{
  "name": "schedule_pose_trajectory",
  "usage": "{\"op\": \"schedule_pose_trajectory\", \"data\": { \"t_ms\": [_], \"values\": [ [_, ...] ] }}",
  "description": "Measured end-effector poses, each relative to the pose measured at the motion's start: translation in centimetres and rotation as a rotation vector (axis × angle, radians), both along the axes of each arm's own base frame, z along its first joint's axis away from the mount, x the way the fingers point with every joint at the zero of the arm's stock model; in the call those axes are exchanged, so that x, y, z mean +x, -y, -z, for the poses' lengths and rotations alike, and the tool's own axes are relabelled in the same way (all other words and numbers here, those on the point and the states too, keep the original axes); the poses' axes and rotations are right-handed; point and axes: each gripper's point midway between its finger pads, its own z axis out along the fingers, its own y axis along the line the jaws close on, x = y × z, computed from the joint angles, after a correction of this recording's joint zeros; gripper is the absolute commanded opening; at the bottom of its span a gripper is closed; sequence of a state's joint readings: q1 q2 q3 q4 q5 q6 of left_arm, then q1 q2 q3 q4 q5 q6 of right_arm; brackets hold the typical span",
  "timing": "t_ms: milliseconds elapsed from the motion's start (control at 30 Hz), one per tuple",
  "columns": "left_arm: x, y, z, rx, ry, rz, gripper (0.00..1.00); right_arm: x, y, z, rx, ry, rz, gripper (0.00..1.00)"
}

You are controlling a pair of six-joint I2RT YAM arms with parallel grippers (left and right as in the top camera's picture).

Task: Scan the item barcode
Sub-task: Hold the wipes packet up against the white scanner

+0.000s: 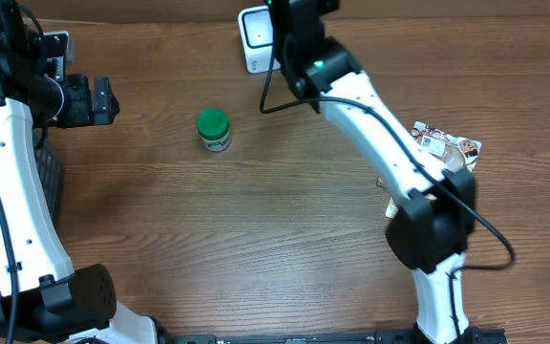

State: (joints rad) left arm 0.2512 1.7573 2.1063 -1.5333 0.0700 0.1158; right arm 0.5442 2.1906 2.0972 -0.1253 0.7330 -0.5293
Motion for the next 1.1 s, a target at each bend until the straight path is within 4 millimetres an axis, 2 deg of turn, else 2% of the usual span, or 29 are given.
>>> {"op": "schedule_pose_trajectory", "data": {
  "t_ms": [200,333,467,833,1000,1100],
  "values": [
    [0.0,0.0,0.0,0.000,0.000,0.000,1.00,2.9,-1.3,3.4,-0.218,0.062,0.013,0.04],
    [0.0,0.0,0.0,0.000,0.000,0.000,1.00,4.1,-2.5,7.8,-0.341,0.011,-0.032,0.04],
    [0.0,0.0,0.0,0.000,0.000,0.000,0.99,4.7,-4.0,10.5,-0.403,-0.023,-0.114,0.04],
    [0.0,0.0,0.0,0.000,0.000,0.000,1.00,5.1,-6.9,14.6,-0.674,-0.068,-0.288,0.04],
    [0.0,0.0,0.0,0.000,0.000,0.000,1.00,5.0,-7.9,17.0,-0.735,-0.095,-0.328,0.04],
    [0.0,0.0,0.0,0.000,0.000,0.000,0.99,4.9,-8.3,17.3,-0.747,-0.095,-0.340,0.04]
  ]
}}
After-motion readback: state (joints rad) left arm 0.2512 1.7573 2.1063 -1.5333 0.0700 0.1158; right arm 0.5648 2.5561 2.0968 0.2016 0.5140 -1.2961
